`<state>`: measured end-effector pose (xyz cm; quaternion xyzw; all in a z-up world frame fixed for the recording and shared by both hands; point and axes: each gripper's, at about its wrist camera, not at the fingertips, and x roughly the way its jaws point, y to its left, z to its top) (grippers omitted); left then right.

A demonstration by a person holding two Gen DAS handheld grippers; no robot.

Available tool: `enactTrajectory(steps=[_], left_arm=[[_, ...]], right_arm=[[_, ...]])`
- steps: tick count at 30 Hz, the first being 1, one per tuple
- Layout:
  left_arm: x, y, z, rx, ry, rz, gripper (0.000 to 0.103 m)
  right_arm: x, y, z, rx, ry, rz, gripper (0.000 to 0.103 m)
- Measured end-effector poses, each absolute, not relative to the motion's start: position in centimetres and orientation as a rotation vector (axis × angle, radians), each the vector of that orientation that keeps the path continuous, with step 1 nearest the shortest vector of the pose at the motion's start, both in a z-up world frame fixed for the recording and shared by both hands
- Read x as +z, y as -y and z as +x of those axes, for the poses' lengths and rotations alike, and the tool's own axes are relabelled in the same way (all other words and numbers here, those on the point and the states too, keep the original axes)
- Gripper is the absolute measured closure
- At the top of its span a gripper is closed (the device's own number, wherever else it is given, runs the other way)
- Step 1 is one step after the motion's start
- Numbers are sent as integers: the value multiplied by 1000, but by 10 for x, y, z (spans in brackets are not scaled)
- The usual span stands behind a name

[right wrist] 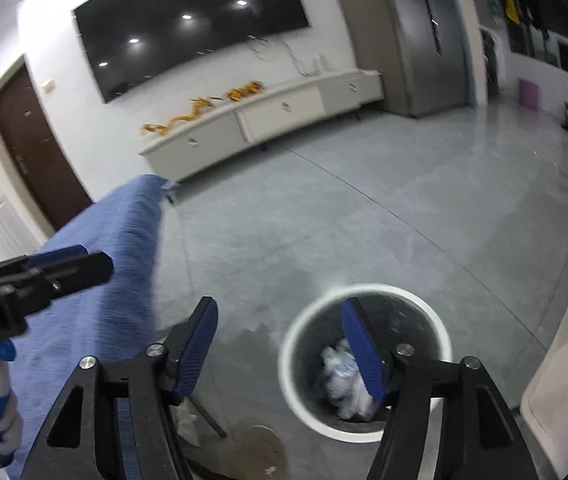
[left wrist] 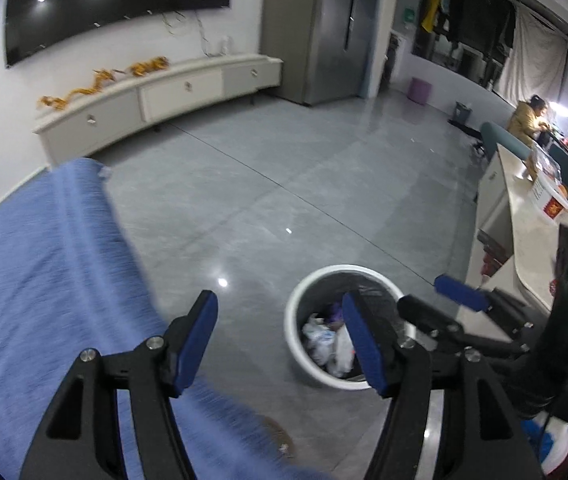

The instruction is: Collect trash

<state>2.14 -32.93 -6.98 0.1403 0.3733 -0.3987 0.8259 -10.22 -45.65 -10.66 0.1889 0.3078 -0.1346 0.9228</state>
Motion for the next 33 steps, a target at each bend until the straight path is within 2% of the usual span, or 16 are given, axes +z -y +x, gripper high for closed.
enactTrajectory(steps=[11,14,18,22,24,27,33], left_arm=[[-30,174,30,-580,-658,178,39],[-20,141,25,-510,-595,172,32],[-7,104,17,-417,-514,168,28],[-2,72,12,-352,-474,136,19],[0,60,11,-313,-458,124,12],[1,41,10,-279,-450,101,8],[-1,11,9,-210,-433,57,1]], right_arm=[[-52,345,-76,-121,-545,231,21],[-44,326,-75,-108,-525,216,17],[-35,302,-62,-103,-502,196,10],[-33,287,-53,-102,-499,182,7],[-32,279,-46,-102,-498,172,5],[-32,268,-44,-107,-493,156,1],[-34,254,-40,-129,-484,128,0]])
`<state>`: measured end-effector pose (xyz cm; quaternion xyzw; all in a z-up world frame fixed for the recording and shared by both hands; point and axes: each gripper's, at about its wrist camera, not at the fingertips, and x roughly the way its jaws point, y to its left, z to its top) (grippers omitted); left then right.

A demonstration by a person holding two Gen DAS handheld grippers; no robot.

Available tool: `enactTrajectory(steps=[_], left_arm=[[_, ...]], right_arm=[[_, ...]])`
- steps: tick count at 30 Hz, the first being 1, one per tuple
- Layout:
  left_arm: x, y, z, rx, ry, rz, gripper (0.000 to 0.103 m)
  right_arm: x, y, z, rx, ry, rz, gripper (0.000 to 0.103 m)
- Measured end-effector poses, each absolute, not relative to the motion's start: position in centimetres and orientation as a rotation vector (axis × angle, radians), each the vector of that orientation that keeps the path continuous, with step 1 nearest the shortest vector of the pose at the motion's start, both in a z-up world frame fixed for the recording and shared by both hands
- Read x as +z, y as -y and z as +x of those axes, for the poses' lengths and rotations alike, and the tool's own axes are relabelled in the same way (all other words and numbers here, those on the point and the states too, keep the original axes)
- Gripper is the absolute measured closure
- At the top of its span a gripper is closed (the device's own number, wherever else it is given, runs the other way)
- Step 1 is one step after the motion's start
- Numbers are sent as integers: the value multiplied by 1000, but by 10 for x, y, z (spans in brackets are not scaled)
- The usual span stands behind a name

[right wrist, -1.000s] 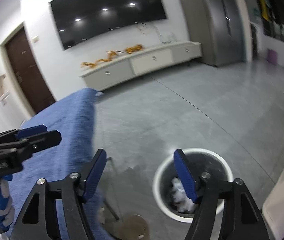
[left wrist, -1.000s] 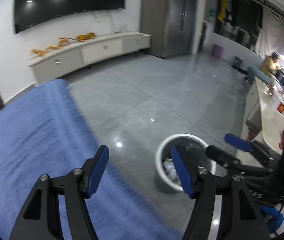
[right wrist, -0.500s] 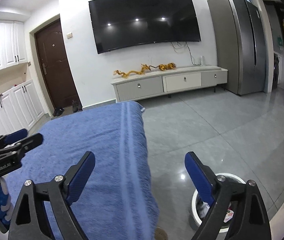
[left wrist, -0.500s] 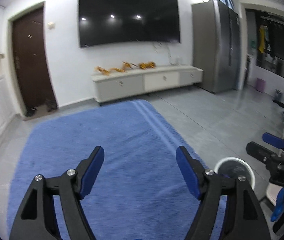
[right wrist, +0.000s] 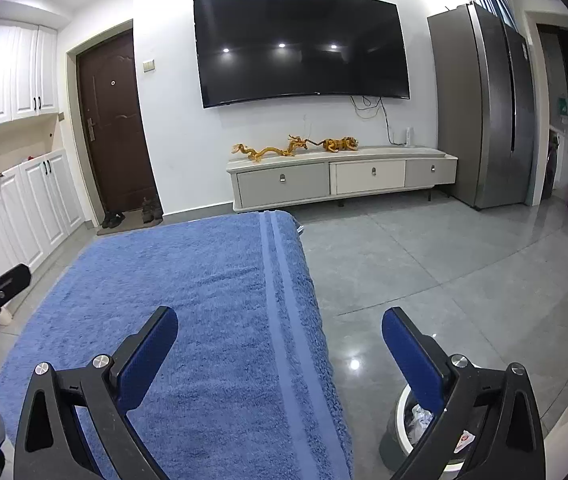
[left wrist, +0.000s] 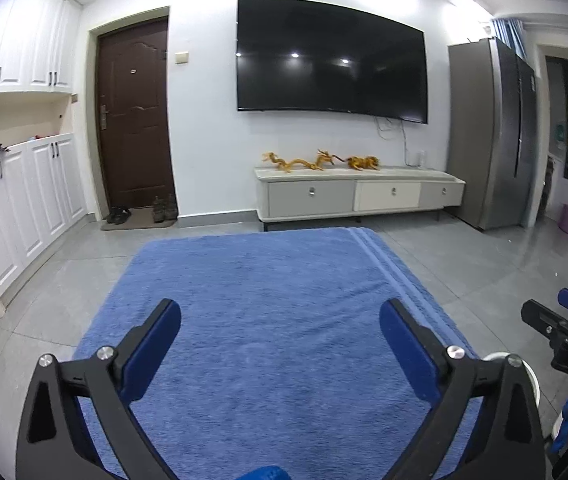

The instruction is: Collect trash

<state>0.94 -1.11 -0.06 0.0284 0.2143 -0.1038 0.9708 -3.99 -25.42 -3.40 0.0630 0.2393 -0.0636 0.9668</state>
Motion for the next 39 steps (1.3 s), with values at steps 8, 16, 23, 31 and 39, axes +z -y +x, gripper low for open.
enactTrajectory(steps=[8,16,23,31,39], left_arm=[[2,0,7,-184,-415,24,1],[-2,9,12,-184,-414,30,1],[-7,15,20,-180,-433,51,1],[-15,26,25,-199,-453,70,1],[-16,32,25,-199,-450,84,1]], right_arm=[[-40,247,-41,-156,-475,91,0],[-46,265,-42,-191,-467,112,0],[-47,288,-46,-257,-455,116,0],[-47,302,-48,-297,-444,117,0],[-51,312,-51,-319,-448,143,0]])
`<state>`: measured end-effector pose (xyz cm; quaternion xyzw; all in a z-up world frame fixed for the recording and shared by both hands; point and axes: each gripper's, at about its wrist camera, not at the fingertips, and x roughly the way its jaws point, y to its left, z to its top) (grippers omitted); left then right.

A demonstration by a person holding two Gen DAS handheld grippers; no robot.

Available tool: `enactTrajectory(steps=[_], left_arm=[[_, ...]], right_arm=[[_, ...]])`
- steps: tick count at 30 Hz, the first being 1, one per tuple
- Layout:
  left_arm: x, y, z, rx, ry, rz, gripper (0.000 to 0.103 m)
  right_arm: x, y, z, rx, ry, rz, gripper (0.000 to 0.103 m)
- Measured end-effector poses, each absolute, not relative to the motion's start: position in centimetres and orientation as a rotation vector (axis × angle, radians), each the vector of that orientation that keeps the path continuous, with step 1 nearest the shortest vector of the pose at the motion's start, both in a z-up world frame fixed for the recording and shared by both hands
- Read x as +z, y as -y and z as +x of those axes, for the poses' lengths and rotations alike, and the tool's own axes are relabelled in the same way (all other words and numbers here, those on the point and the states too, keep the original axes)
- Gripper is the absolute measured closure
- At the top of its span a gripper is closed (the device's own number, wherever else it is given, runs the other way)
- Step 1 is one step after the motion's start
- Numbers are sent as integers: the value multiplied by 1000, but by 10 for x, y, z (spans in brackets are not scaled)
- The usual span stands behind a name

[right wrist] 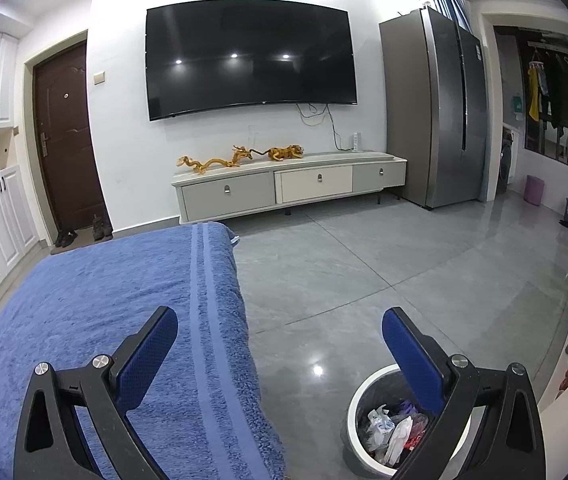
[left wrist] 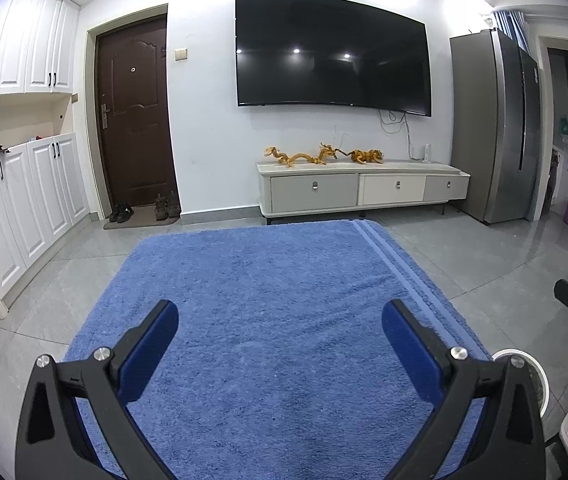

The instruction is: Collect trash

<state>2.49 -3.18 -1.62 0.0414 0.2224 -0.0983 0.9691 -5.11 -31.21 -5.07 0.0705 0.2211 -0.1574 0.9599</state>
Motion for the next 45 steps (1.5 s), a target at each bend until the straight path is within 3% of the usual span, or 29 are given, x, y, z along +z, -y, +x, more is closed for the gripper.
enactTrajectory(steps=[45], left_arm=[[-20,30,32,-152,-463,99,1]], right_arm=[[-36,304,-51,-349,-412,111,0]])
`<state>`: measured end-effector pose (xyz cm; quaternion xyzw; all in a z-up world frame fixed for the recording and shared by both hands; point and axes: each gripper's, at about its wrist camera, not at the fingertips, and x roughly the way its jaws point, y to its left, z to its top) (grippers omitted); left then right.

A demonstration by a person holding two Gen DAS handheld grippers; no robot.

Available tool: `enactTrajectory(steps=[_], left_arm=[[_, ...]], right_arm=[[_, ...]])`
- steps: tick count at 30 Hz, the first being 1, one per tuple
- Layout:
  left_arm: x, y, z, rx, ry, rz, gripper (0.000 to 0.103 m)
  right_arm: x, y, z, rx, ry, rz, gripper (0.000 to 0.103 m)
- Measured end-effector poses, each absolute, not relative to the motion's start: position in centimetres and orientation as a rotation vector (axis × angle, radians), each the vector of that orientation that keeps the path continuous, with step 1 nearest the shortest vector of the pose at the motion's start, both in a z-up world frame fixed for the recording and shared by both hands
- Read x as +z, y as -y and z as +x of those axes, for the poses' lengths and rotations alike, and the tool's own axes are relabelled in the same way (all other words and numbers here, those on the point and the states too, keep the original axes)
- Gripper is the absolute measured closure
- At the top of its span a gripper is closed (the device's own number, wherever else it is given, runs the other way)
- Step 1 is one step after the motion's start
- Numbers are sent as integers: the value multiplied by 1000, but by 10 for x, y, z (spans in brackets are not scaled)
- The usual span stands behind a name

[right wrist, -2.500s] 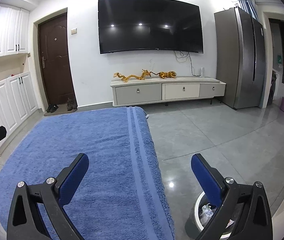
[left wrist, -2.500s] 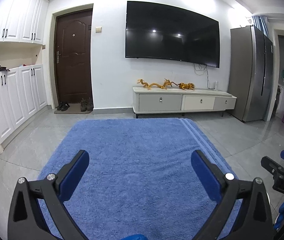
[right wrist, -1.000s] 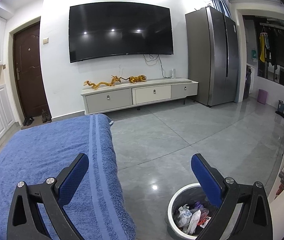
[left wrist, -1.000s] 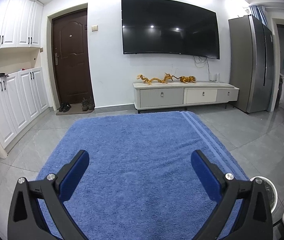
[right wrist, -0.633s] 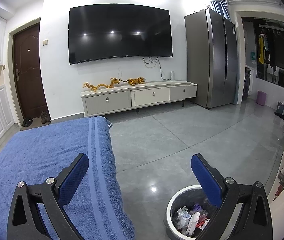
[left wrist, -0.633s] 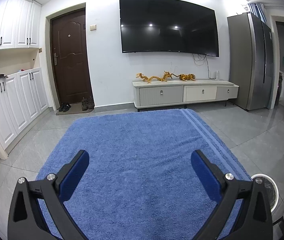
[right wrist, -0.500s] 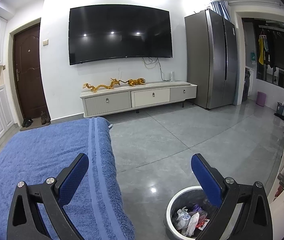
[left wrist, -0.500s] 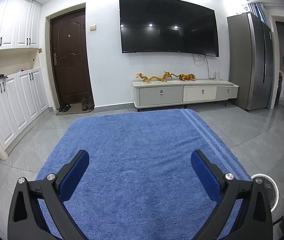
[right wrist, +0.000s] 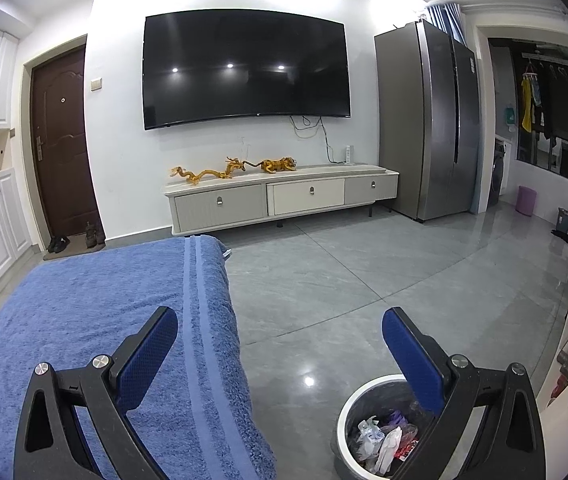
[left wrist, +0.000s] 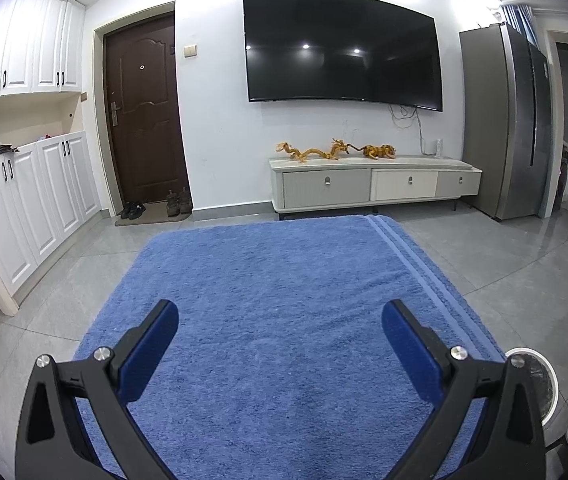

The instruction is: Collect trash

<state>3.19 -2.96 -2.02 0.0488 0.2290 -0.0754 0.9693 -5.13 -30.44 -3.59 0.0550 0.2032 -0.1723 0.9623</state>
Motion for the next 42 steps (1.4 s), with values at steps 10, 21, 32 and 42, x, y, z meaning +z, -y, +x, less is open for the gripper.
enactTrajectory(steps=[10,21,32,42], left_arm=[[-23,23,39,-148,-485,88,1],[-22,19,41,-149,-485,84,1],[-25,15,46,-155,-503,56,1],[-30,15,47,-162,-515,63,1]], right_arm=[[-34,297,-47,-342,-412,93,0],[-36,291,-43,-345,-417,84,0],[-38,289,-38,-340,-425,79,0],[-42,288,-35,-341,-435,84,0]])
